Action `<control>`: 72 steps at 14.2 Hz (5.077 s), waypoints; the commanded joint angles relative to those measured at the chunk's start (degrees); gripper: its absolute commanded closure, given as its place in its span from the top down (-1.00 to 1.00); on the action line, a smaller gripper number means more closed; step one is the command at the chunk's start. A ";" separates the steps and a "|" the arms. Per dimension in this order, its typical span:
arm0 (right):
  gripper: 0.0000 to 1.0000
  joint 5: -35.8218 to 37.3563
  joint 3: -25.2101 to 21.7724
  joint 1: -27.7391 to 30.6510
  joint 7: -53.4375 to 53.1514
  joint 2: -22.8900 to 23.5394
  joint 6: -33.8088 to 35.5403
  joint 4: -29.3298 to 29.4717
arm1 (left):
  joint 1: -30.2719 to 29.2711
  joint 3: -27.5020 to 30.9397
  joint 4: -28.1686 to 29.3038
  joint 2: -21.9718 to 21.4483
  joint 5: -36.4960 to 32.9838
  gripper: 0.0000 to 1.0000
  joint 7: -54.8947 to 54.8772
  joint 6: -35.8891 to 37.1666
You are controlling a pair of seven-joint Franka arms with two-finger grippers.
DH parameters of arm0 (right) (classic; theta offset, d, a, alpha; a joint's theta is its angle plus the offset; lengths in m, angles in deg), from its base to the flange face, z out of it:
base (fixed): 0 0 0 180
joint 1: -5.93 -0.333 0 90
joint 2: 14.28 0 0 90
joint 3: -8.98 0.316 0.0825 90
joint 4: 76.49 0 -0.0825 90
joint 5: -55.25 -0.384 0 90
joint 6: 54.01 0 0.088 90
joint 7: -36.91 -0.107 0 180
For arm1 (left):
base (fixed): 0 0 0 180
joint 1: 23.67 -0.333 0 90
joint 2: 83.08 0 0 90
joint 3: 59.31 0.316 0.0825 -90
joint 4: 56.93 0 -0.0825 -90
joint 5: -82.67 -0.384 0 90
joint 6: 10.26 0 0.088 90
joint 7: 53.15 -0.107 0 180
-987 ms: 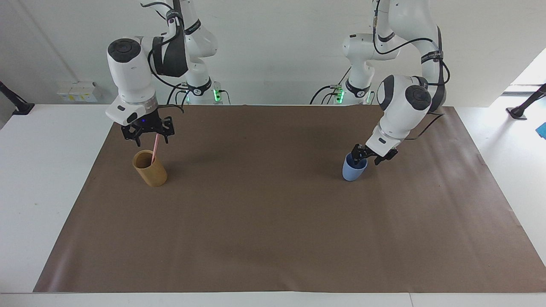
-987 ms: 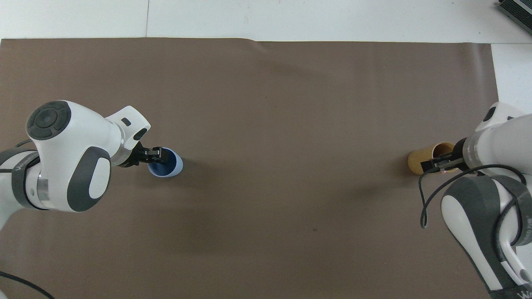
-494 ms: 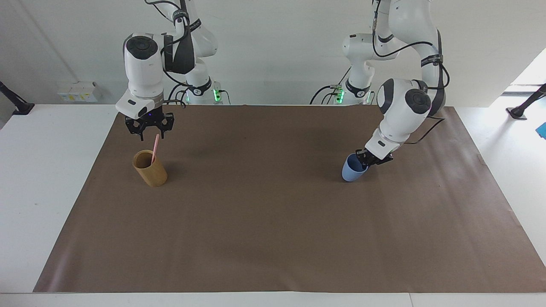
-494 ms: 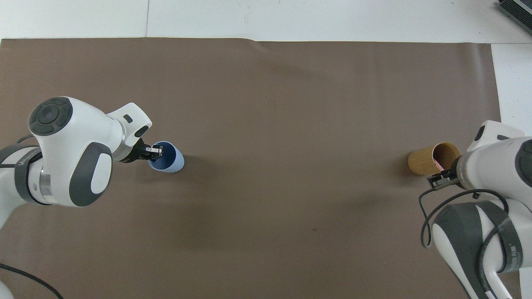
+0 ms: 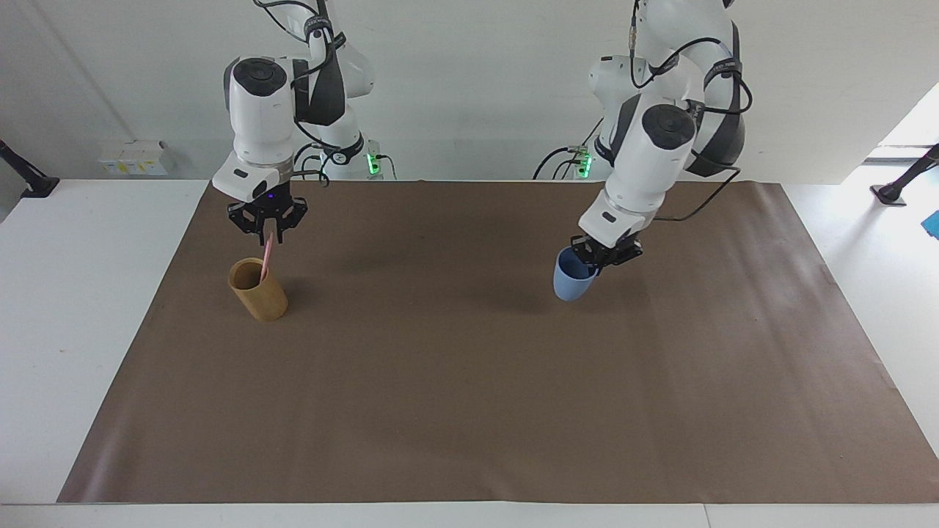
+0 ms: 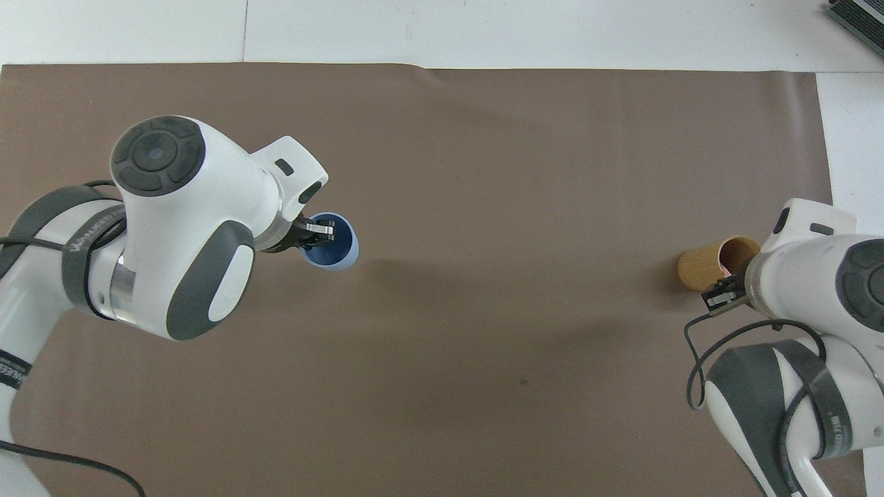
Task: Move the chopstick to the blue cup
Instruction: 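Slide the blue cup toward the table center while the right gripper grasps the pink stick, then lift the pink stick from the tan cup while the left gripper withdraws, then carry the pink stick over the blue cup and lower it in with the right gripper, then open the right gripper and withdraw it back toward the tan cup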
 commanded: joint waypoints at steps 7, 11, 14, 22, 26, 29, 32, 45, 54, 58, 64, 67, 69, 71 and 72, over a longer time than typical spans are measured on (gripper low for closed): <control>-1.00 1.29 -0.01 0.93 2.41 -0.67 -0.77 -0.89 | 16.68 0.80 -14.40 13.10 -0.49 -1.00 16.01 0.81; -1.00 1.20 -0.01 1.10 2.50 -0.15 -0.42 -0.01 | 21.95 1.24 -17.45 20.73 -2.32 -1.00 21.36 -3.50; -1.00 1.20 -0.27 1.45 3.02 0.03 1.32 3.67 | 21.69 1.24 -19.32 21.81 -2.42 -1.00 21.46 -2.71; -1.00 1.72 -0.10 0.76 2.41 1.43 20.65 16.76 | 19.33 1.77 -18.62 19.10 -4.97 1.00 21.11 -2.28; -1.00 2.96 0.78 0.67 2.23 4.24 24.89 23.88 | 11.25 1.77 -15.29 11.19 -4.88 1.00 17.96 0.45; -1.00 1.82 3.93 0.58 0.58 5.22 28.48 27.50 | 6.41 1.77 -14.05 6.27 -4.79 1.00 12.78 4.22; -1.00 -1.76 9.03 0.75 -9.77 5.13 29.02 28.11 | 1.14 1.77 -14.05 1.61 -4.35 1.00 6.46 9.75; -1.00 -30.36 9.66 -9.43 -50.06 7.33 18.74 27.59 | -18.64 1.94 -12.64 -5.87 -0.84 1.00 -22.73 18.55; -1.00 -29.92 9.66 -9.97 -37.87 8.29 7.95 16.97 | -18.12 2.38 -12.56 -12.38 -0.84 1.00 -23.71 25.76; -0.59 -30.00 9.66 -10.67 -33.81 9.79 6.61 16.34 | -18.65 2.30 -11.33 -13.17 -0.40 1.00 -24.07 27.35; 0.87 -30.27 9.40 -9.36 -33.89 11.45 6.70 20.89 | -18.83 2.56 -7.46 -15.54 0.74 1.00 -23.80 26.12; 1.00 -29.22 9.31 -6.64 -33.80 11.46 6.70 24.33 | -19.18 2.65 -8.07 -15.37 0.92 1.00 -23.80 26.56; 1.00 -25.55 8.87 -5.32 -33.80 10.67 7.22 24.60 | -20.40 2.82 -8.07 -15.28 0.92 1.00 -23.98 26.21; 1.00 -19.22 8.78 -2.86 -33.71 9.09 8.80 24.78 | -20.32 2.82 -8.07 -15.28 0.92 1.00 -24.51 26.47; 1.00 -18.58 8.78 -1.63 -33.71 8.74 10.03 25.30 | -20.06 2.74 -8.33 -15.19 0.83 1.00 -24.24 26.64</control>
